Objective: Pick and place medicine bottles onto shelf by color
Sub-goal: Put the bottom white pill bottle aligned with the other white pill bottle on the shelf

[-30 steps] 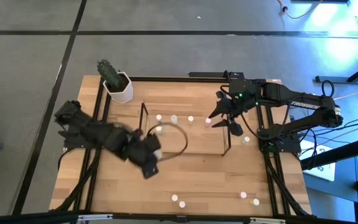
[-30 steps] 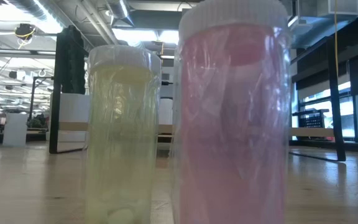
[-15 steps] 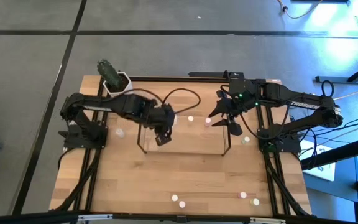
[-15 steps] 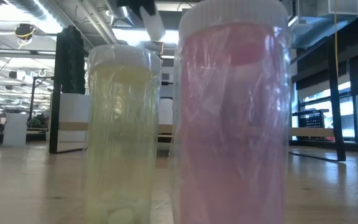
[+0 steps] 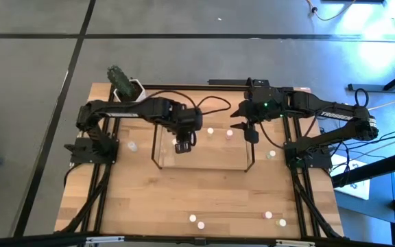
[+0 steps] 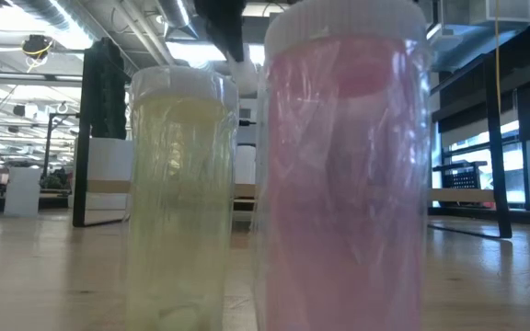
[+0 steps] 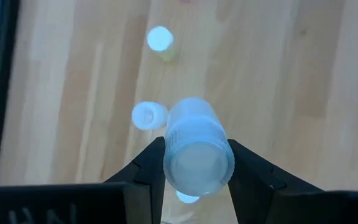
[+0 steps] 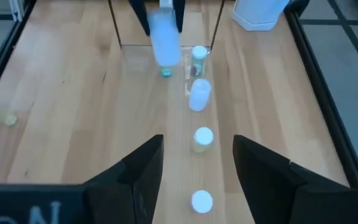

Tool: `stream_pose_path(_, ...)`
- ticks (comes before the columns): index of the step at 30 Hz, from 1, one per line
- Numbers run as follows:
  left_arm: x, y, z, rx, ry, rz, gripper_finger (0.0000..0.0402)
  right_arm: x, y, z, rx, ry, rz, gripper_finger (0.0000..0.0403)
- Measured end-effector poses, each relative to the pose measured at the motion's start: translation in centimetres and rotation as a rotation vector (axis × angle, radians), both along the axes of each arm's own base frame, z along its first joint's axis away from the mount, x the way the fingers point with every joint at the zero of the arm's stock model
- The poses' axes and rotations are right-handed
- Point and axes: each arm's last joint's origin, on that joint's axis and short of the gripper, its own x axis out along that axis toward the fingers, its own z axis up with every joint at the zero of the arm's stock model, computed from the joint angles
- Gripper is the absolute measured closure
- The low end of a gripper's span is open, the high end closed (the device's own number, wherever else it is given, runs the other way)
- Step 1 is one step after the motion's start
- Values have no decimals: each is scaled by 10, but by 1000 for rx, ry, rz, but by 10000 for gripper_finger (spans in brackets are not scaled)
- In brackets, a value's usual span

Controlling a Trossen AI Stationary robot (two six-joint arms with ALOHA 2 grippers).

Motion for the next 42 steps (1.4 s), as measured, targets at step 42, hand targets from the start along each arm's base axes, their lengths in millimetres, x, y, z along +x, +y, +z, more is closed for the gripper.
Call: stream_pose_path(42, 47, -5, -88, -61, 219, 72, 280, 0, 0, 0, 50, -5, -41, 208)
